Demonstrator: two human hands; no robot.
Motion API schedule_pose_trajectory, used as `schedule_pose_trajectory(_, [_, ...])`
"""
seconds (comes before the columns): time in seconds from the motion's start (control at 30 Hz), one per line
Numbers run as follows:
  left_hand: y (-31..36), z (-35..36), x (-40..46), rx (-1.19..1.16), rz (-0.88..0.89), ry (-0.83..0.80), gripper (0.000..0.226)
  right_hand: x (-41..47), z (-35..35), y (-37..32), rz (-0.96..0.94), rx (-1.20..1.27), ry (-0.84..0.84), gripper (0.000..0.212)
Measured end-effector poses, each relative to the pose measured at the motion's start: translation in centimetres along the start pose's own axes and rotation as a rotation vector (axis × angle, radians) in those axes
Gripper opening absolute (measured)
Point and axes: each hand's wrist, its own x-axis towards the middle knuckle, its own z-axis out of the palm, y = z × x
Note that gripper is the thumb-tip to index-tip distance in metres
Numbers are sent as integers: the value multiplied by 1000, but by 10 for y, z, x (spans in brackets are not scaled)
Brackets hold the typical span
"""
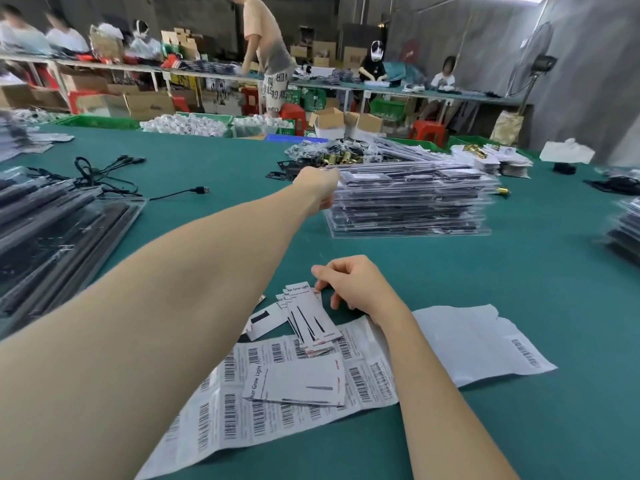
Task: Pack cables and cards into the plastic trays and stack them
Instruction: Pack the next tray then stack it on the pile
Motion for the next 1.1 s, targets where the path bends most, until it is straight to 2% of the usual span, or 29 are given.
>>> schedule_pose_trajectory(0.03, [-1, -1, -4, -16, -6, 8, 23, 0, 0, 0, 8, 7, 3, 34])
schedule_pose_trajectory(0.13, [-9, -9, -19, -29, -7, 54, 50, 0, -1, 0, 20, 20, 4, 33])
schedule_pose_trajectory(0.2, [-19, -17, -37, -10, 1, 67, 39, -1, -1, 0, 23, 23, 4, 33])
schedule_pose_trajectory(0.3, [-42, -35, -71, 138, 83, 10, 20, -1, -1, 2, 0, 34, 8, 31])
schedule_pose_trajectory(0.37, [-60, -49, -96, 269, 188, 8, 17, -1, -2, 3, -23, 33, 7, 30])
schedule_pose_trajectory(0.47, [-84, -66, -127, 507, 350, 97, 14, -1, -3, 3, -33, 27, -5, 32])
schedule_pose_trajectory(0.63, [-115, -72, -156, 750, 517, 248, 24, 0, -9, 0, -22, -26, -83, 28])
schedule_pose_trajectory(0.7, [-122, -69, -159, 722, 628, 245, 28, -4, -18, -4, -5, -62, -166, 24])
schedule_pose_trajectory(0.87, [-121, -66, -159, 647, 837, 64, 30, -14, -45, -6, 136, -109, -347, 28])
schedule_pose_trajectory(1.0, [-123, -67, -161, 627, 900, 23, 33, -16, -51, -10, 182, -172, -374, 29])
schedule_pose_trajectory(1.1, [-122, -65, -162, 681, 885, 24, 29, -12, -42, -19, 111, -257, -279, 18])
